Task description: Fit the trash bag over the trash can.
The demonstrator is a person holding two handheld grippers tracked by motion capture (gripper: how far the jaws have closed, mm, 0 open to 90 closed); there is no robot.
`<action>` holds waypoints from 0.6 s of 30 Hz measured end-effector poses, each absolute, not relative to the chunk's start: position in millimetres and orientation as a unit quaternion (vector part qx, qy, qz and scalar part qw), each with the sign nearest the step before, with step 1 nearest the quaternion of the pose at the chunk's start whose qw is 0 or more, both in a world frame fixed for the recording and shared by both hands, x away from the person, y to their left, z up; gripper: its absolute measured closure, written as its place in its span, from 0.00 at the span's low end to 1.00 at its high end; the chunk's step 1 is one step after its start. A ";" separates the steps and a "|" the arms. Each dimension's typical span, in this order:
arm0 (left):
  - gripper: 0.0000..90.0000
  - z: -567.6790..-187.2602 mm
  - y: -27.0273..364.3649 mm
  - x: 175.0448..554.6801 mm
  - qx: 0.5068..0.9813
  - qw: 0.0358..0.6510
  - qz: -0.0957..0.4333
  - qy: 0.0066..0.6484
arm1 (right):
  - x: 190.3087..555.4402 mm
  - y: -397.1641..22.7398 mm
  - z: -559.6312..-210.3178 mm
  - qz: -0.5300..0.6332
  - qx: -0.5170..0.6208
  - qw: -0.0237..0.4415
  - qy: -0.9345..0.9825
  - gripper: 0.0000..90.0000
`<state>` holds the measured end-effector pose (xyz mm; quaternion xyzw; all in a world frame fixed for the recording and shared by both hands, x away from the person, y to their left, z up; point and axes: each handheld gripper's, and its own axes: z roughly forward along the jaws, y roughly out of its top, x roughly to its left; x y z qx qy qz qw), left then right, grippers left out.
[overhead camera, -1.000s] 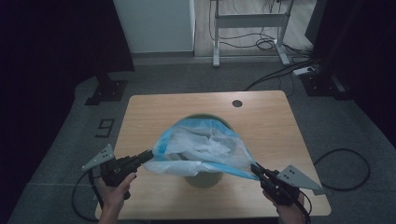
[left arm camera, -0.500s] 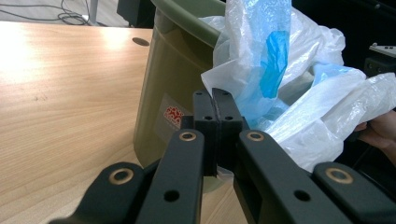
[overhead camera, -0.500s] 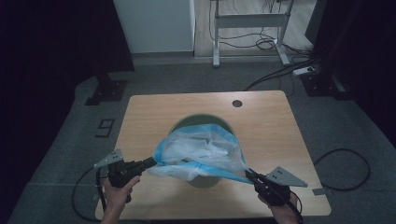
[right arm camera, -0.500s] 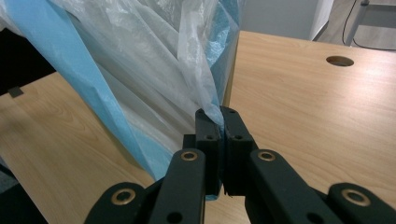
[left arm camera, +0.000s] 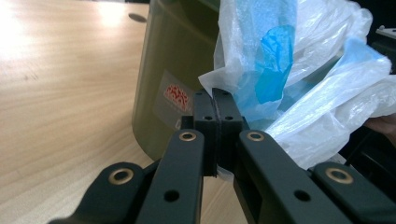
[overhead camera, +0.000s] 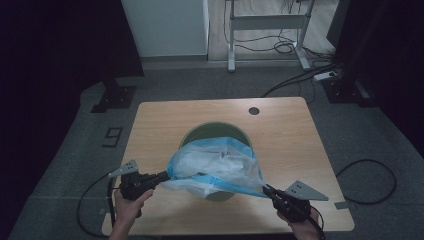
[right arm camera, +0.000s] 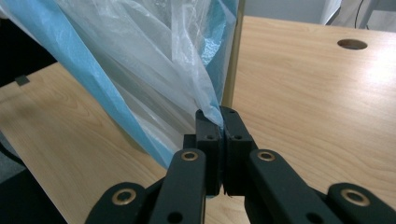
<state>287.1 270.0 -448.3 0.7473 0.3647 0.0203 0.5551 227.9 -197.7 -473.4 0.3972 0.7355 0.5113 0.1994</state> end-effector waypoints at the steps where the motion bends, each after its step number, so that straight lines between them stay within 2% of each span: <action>1: 1.00 -449.4 269.9 288.1 0.749 0.552 0.015 0.366 | 228.6 -197.1 -474.6 0.510 0.397 0.198 0.737 0.96; 12: 0.98 -448.3 269.0 295.3 0.754 0.538 0.025 0.377 | 248.4 -206.6 -477.2 0.502 0.427 0.212 0.722 0.94; 13: 0.90 -446.4 268.8 295.0 0.752 0.539 0.030 0.377 | 252.4 -208.0 -472.9 0.505 0.431 0.218 0.715 0.91; 14: 0.90 -444.2 269.0 294.0 0.748 0.545 0.037 0.377 | 252.4 -208.0 -472.9 0.505 0.431 0.218 0.715 0.91; 15: 0.71 -441.5 269.5 292.7 0.744 0.550 0.043 0.377 | 254.1 -208.2 -469.9 0.514 0.430 0.223 0.708 0.78; 16: 0.71 -438.6 270.8 291.0 0.742 0.554 0.045 0.375 | 254.1 -208.2 -469.9 0.514 0.430 0.223 0.708 0.78; 18: 0.60 -432.8 274.1 287.2 0.740 0.563 0.046 0.366 | 252.5 -208.5 -466.7 0.526 0.427 0.229 0.699 0.64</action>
